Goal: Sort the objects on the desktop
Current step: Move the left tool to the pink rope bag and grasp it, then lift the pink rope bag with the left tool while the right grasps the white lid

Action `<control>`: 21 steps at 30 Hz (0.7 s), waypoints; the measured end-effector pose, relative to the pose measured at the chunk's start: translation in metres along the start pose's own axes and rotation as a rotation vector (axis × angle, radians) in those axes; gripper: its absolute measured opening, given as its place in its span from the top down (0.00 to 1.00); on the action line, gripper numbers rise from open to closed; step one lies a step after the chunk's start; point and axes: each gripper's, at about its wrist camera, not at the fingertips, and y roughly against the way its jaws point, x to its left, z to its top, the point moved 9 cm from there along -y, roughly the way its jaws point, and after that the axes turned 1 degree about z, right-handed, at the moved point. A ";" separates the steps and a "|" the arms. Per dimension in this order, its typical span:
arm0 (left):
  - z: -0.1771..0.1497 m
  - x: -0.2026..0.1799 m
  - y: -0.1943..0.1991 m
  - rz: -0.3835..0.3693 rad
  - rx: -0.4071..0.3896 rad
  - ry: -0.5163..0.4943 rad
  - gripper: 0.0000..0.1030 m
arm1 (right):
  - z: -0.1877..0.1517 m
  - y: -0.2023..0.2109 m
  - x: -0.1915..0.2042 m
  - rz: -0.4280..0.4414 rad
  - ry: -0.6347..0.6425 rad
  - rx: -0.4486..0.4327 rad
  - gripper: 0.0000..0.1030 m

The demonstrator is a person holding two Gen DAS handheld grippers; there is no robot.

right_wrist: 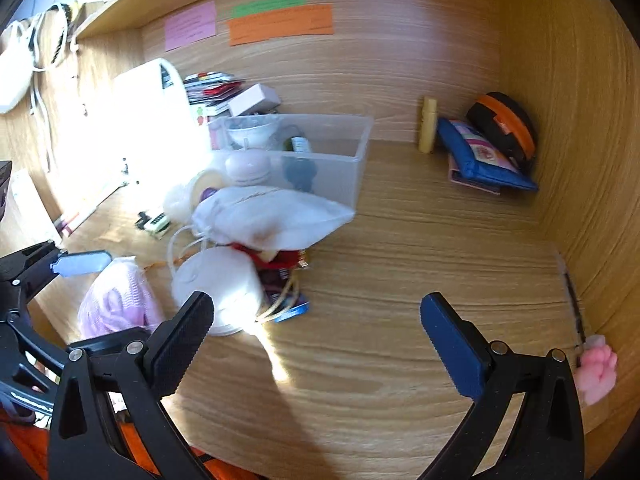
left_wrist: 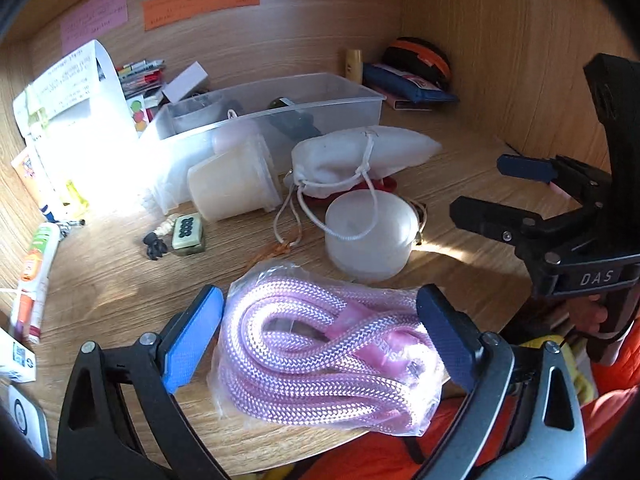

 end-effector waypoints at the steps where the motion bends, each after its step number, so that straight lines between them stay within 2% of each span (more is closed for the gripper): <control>1: -0.002 0.003 0.002 0.005 -0.004 -0.009 0.02 | -0.002 -0.002 0.004 0.010 0.005 0.007 0.00; 7: -0.008 0.043 0.010 0.111 -0.038 -0.067 0.01 | -0.009 -0.012 0.017 0.038 0.031 0.042 0.00; 9: -0.008 0.063 0.010 0.145 -0.014 -0.032 0.01 | -0.010 -0.015 0.020 0.052 0.023 0.052 0.00; 12: -0.012 0.081 0.014 0.100 0.029 0.052 0.01 | -0.011 -0.017 0.023 0.066 0.014 0.061 0.00; 14: -0.016 0.085 0.022 0.065 0.033 0.070 0.01 | -0.012 -0.018 0.026 0.082 0.011 0.068 0.00; 21: -0.039 0.082 0.047 0.076 0.050 -0.054 0.01 | -0.014 -0.021 0.039 0.111 0.049 0.086 0.00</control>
